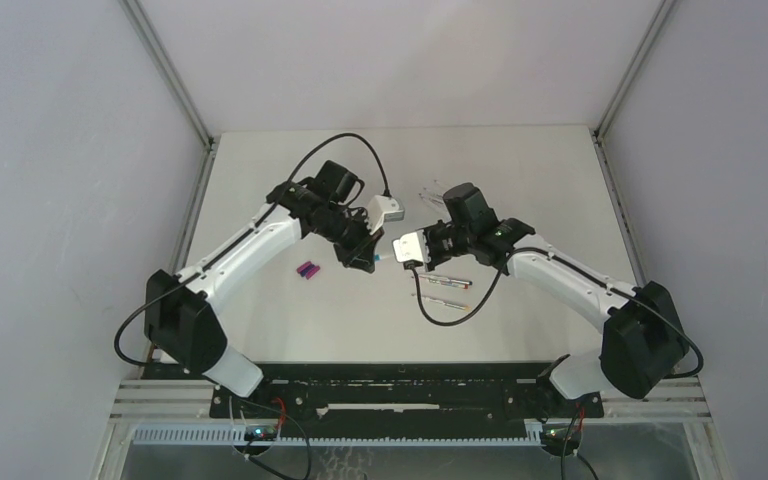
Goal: Open the pen caps
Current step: Pick up the pen from the center of the board, then open the pen cap from the pen.
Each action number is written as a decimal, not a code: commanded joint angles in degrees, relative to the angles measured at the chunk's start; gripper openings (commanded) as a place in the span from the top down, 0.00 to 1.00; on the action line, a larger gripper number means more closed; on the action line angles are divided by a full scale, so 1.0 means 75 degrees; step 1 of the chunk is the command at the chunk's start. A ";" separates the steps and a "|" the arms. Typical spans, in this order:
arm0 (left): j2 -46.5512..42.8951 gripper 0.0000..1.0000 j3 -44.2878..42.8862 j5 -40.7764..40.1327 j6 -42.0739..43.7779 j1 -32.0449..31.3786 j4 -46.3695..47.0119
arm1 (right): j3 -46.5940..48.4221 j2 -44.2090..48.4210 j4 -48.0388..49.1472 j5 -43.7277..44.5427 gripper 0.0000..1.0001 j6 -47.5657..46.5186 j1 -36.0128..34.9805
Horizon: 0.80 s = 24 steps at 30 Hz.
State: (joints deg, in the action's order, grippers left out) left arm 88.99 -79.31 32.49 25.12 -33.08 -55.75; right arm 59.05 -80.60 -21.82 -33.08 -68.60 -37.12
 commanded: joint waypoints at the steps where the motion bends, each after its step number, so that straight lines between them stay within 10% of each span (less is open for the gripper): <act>1: -0.0699 1.00 -0.0180 -0.0435 0.0048 0.0056 0.0790 | 0.0475 -0.0143 -0.0359 -0.0504 1.00 0.0770 0.0068; 24: -0.0572 1.00 -0.0264 0.0935 0.0315 0.0660 0.0170 | 0.0132 0.0060 0.0339 0.0783 1.00 0.0657 0.0142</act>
State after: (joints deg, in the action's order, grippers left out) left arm 85.03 -78.87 34.26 26.59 -29.71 -53.95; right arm 61.52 -81.43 -19.44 -31.53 -63.20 -36.75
